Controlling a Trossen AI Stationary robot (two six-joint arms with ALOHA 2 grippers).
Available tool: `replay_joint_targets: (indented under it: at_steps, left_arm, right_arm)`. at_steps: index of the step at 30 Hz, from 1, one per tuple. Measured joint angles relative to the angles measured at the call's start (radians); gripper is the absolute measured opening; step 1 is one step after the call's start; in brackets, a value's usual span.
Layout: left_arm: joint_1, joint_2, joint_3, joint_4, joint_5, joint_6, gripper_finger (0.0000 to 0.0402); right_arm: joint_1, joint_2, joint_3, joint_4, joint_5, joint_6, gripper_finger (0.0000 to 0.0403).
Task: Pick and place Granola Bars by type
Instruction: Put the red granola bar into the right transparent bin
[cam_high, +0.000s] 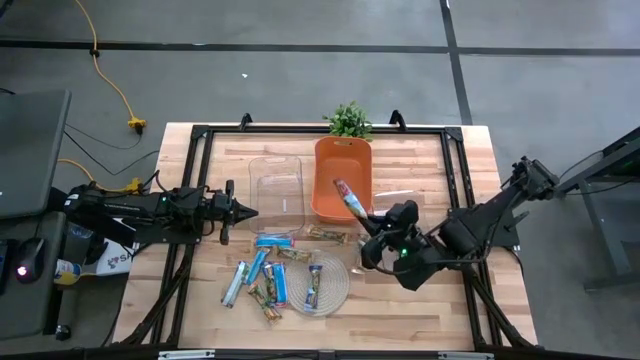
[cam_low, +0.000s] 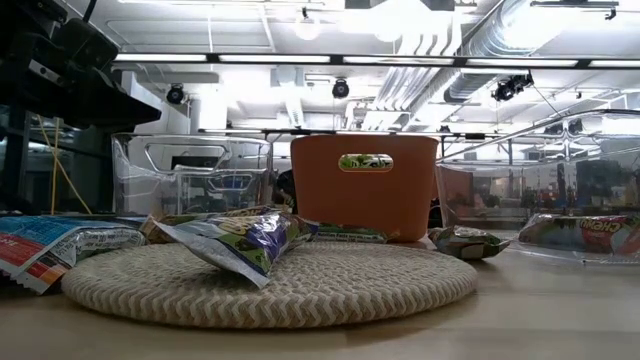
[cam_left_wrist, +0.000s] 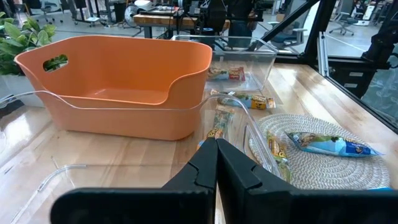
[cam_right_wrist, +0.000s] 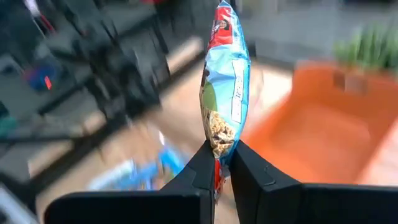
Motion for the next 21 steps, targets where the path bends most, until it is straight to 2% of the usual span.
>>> replay_joint_targets:
  at_steps: [5, 13, 15, 21]
  left_arm:
    - [0.000, 0.000, 0.000, 0.000, 0.000, 0.000, 0.0001]
    - [0.000, 0.000, 0.000, 0.000, 0.000, 0.000, 0.0001]
    - [0.000, 0.000, 0.000, 0.000, 0.000, 0.000, 0.0001]
    - [0.000, 0.000, 0.000, 0.000, 0.000, 0.000, 0.0001]
  right_arm:
    - [-0.031, 0.000, 0.000, -0.285, -0.289, 0.269, 0.0020]
    - [-0.036, 0.006, 0.000, -0.668, -0.613, 0.552, 0.0020]
    - [-0.036, 0.012, 0.000, -0.719, -0.653, 0.575, 0.0020]
    - [-0.036, 0.044, -0.002, -0.755, -0.671, 0.577, 0.0020]
